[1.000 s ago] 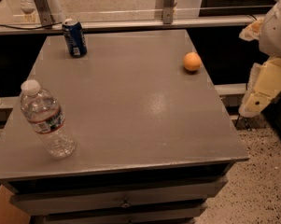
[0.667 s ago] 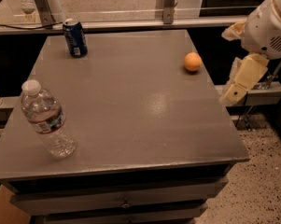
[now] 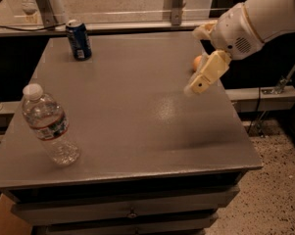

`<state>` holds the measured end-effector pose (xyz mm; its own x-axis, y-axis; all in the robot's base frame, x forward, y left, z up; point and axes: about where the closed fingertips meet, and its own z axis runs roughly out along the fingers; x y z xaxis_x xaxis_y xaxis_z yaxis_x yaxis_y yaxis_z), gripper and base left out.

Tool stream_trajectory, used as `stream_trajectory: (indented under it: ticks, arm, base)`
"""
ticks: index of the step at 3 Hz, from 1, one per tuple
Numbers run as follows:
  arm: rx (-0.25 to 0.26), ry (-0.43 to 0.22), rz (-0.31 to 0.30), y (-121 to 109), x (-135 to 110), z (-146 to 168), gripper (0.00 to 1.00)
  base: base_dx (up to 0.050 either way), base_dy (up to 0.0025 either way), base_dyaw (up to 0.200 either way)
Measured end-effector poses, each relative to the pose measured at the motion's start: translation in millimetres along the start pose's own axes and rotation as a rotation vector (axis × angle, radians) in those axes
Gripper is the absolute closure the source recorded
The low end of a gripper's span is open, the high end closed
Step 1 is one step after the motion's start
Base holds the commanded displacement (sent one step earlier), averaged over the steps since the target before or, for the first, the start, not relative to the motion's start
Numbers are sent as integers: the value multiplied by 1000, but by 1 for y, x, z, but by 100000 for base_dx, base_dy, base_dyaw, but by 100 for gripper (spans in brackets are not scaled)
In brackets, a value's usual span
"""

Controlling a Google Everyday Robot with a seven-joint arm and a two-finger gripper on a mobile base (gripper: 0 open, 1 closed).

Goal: Move pepsi can near water bottle

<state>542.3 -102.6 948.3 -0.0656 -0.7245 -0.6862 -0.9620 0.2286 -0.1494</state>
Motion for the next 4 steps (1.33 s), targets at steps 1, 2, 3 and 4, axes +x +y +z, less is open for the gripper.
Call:
stream_trajectory:
  ticks: [1, 2, 3, 4]
  arm:
    - [0, 0, 0, 0, 0, 0, 0]
    - [26, -47, 18, -2, 2, -1, 0]
    - [55, -168, 16, -17, -18, 23, 0]
    - [58, -260, 9, -43, -45, 62, 0]
  base:
    - [0, 0, 0]
    - [0, 0, 0]
    - [0, 0, 0]
    - [0, 0, 0]
